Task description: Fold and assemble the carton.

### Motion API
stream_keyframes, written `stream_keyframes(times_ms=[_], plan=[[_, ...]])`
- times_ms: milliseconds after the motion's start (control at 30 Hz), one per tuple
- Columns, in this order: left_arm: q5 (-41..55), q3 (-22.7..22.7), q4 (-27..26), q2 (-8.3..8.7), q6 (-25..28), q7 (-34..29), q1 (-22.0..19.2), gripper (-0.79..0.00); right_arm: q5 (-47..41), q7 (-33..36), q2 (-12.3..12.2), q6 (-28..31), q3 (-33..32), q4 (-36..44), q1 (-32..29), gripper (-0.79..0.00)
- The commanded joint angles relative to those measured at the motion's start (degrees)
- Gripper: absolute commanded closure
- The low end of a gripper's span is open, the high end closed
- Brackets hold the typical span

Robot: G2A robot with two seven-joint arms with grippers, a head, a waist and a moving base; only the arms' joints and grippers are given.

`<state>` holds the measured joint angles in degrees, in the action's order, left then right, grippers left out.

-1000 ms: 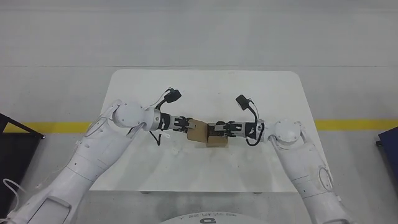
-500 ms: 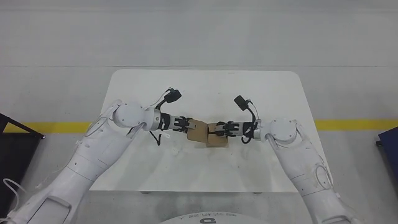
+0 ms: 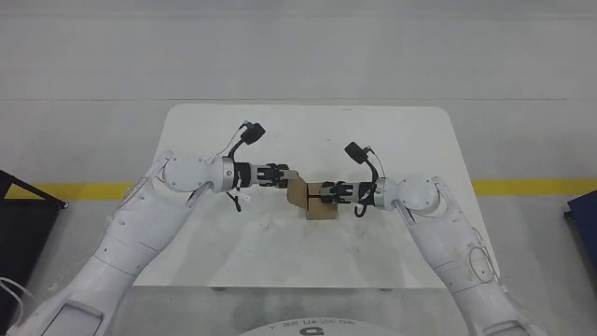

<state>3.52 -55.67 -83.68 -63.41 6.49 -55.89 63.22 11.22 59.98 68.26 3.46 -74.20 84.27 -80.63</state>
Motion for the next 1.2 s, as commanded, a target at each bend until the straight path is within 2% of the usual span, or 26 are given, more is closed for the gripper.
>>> stream_keyframes(times_ms=[0, 167, 233, 300, 400, 533, 633, 933, 1000, 1067, 1167], plan=[[2.19, -4.84, -1.83, 1.05, 3.25, 1.68, 3.41, -0.785, -0.03, -0.01, 0.0, -0.01, -0.02, 0.02, -0.01, 0.0], [7.77, -18.49, -7.44, 3.71, 10.75, 5.74, 15.76, -0.785, -0.03, -0.01, 0.0, -0.01, -0.02, 0.02, -0.01, 0.0], [7.96, -22.62, -9.59, 4.47, 12.36, 6.74, 20.96, -0.785, -0.03, -0.01, 0.0, -0.01, -0.02, 0.02, -0.01, 0.0], [6.85, -24.51, -11.6, 4.94, 12.28, 6.54, 25.16, -0.785, -0.03, -0.01, 0.0, -0.01, -0.02, 0.02, -0.01, 0.0], [4.53, -23.56, -13.6, 5.11, 10.83, 5.6, 28.04, -0.785, -0.03, -0.01, 0.0, -0.01, -0.02, 0.02, -0.01, 0.0], [-0.32, -19.05, -15.09, 4.8, 8.0, 4.73, 26.39, -0.785, -0.03, -0.01, 0.0, -0.01, -0.02, 0.02, -0.01, 0.0], [-2.62, -15.7, -14.26, 4.37, 5.7, 4.09, 23.03, -0.785, -0.03, -0.01, 0.0, -0.01, -0.02, 0.02, -0.01, 0.0], [-6.5, -3.22, -2.87, 1.49, -1.11, 2.83, 7.41, -0.785, -0.03, -0.01, 0.0, -0.01, -0.02, 0.02, -0.01, 0.0], [-6.31, -1.1, -0.87, 0.82, -1.13, 3.02, 5.28, -0.68, -0.03, -0.01, 0.0, -0.01, -0.02, 0.02, -0.01, 0.0], [-5.7, 0.45, 0.76, 0.28, -0.84, 3.09, 3.9, -0.616, -0.03, -0.01, 0.0, -0.01, -0.02, 0.02, -0.01, 0.0], [-5.6, 2.26, 2.56, -0.33, -0.47, 3.19, 2.43, -0.566, -0.03, -0.01, 0.0, -0.01, -0.02, 0.02, -0.01, 0.0]])
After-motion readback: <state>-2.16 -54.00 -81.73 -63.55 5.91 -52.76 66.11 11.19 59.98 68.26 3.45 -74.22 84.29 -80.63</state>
